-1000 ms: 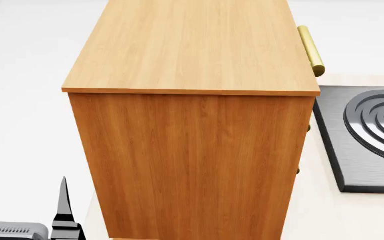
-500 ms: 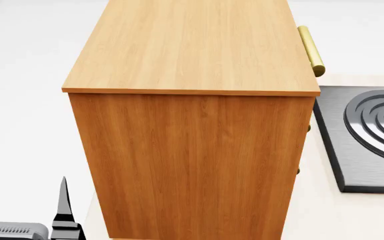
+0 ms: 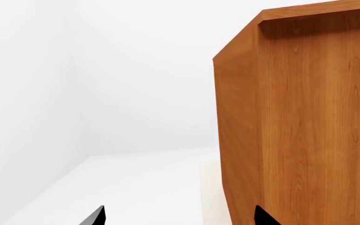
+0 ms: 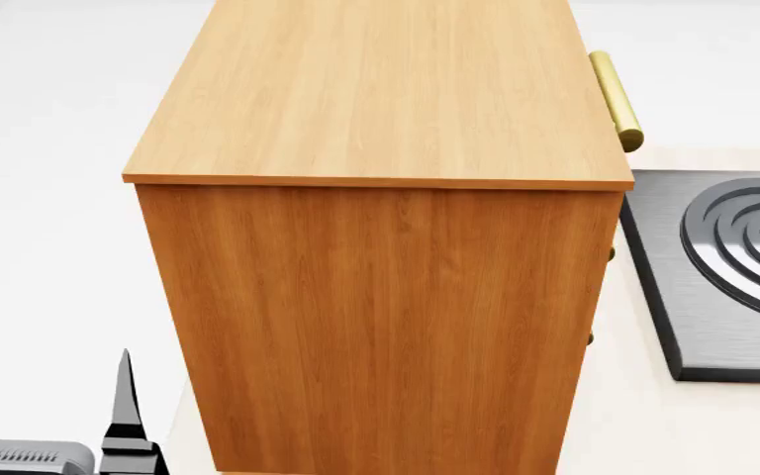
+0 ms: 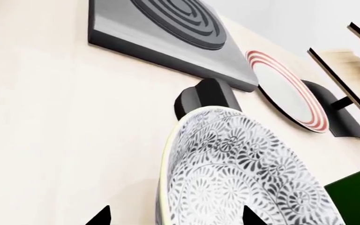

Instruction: Put the bowl on the top of the cabinet.

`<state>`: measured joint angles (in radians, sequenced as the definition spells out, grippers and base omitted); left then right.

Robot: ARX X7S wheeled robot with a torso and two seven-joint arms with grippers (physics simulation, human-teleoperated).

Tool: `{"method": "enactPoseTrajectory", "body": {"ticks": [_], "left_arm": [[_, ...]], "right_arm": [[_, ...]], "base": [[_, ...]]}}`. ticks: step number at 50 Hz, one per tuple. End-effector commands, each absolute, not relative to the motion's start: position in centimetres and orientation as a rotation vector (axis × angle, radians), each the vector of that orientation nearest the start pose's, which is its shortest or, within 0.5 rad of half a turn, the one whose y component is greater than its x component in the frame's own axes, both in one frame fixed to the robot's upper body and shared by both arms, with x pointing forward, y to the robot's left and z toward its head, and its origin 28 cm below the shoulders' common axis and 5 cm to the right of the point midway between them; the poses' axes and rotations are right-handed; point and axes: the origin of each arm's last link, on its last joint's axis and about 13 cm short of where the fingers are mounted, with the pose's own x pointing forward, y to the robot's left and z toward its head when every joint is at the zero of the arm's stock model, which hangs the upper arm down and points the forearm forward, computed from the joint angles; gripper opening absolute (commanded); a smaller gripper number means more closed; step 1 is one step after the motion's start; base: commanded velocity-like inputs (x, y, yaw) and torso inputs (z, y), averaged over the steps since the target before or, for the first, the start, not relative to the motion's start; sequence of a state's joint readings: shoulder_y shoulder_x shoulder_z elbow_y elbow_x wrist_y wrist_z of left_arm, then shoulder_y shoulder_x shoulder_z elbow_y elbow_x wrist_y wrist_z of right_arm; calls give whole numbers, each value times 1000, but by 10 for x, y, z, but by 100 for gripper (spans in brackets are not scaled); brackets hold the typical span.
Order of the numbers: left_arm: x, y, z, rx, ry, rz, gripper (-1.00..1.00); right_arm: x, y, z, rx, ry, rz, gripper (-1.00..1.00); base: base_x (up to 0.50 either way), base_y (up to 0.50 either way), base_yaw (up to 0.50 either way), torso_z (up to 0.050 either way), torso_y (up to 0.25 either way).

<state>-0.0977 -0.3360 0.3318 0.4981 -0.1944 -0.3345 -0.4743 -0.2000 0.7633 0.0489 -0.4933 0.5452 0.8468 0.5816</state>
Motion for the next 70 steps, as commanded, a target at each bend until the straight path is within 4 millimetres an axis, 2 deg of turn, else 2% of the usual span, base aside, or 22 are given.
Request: {"method": "enactPoseTrajectory", "body": {"ticks": [1,62,63,70], "left_arm": [[207,197,101,106,-187,54,100],[208,196,99,107,-183,55,100],[207,196,100,106,-183,54,100],[207,196,99,107,-184,57,100]], "right_arm": [[149,-225,78,-466,505,-383,100],[152,-227,72,-455,490,-419,100],[152,-228,73,-449,485,-420,-100],[152,-226,74,-454,487,-395,-100]], "base": [[0,0,0,0,0],[0,0,0,0,0],[0,0,0,0,0],[0,0,0,0,0]]}}
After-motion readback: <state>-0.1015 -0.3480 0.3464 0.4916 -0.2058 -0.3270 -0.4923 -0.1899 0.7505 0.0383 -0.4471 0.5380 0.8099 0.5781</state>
